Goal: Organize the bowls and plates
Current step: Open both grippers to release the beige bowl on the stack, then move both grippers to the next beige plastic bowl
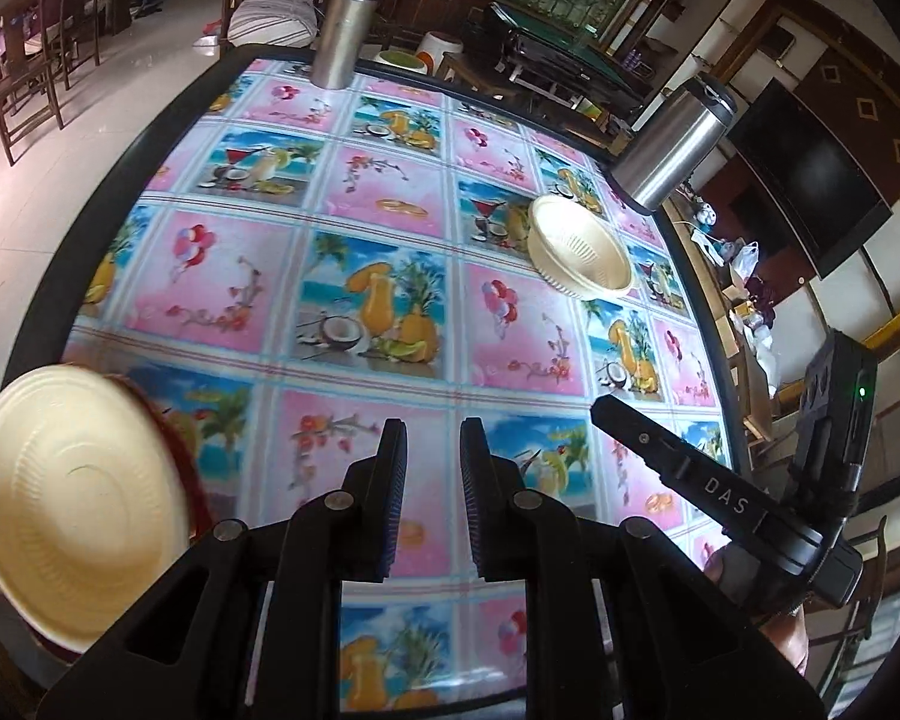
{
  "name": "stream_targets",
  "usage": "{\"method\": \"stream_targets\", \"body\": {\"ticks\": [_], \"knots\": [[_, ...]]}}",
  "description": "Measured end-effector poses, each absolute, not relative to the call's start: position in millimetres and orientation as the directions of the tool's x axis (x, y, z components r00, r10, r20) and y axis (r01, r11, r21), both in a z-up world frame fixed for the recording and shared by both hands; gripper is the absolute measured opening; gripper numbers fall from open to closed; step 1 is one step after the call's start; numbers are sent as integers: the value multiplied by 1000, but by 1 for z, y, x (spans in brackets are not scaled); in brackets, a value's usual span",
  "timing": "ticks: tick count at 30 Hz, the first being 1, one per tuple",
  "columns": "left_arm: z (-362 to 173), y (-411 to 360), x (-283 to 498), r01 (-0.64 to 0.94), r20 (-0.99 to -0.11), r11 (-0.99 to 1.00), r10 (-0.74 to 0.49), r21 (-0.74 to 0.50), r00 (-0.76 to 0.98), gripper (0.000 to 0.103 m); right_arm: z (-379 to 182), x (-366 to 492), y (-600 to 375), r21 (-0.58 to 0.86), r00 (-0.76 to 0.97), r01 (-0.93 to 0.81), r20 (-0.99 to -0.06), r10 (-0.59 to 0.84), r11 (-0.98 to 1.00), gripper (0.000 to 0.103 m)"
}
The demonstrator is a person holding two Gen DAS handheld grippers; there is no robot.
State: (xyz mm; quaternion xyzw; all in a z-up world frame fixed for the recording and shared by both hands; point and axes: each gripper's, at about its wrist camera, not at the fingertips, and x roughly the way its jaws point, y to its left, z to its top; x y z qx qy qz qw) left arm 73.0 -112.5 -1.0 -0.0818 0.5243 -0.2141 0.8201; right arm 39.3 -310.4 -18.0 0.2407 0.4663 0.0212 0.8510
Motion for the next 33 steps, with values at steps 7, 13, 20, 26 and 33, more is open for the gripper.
{"method": "stream_targets", "body": {"ticks": [7,13,20,26,33], "knots": [[-23,-198,153,238,-839,887,-455,-396,299,38,-25,58,-446,509,621,370,-758,200,777,42],[-57,-242,199,213,-855,888,-453,-408,254,38,-34,93,-524,578,658,442,-729,191,685,42],[-68,-275,226,228,-858,886,-453,-403,245,38,-59,137,-547,615,652,445,-721,235,651,42],[-56,-282,228,252,-840,888,-451,-386,302,38,-64,152,-554,614,650,452,-723,232,647,42],[-58,-297,212,316,-830,904,-401,-288,389,38,-68,152,-556,610,647,454,-727,230,650,42]]}}
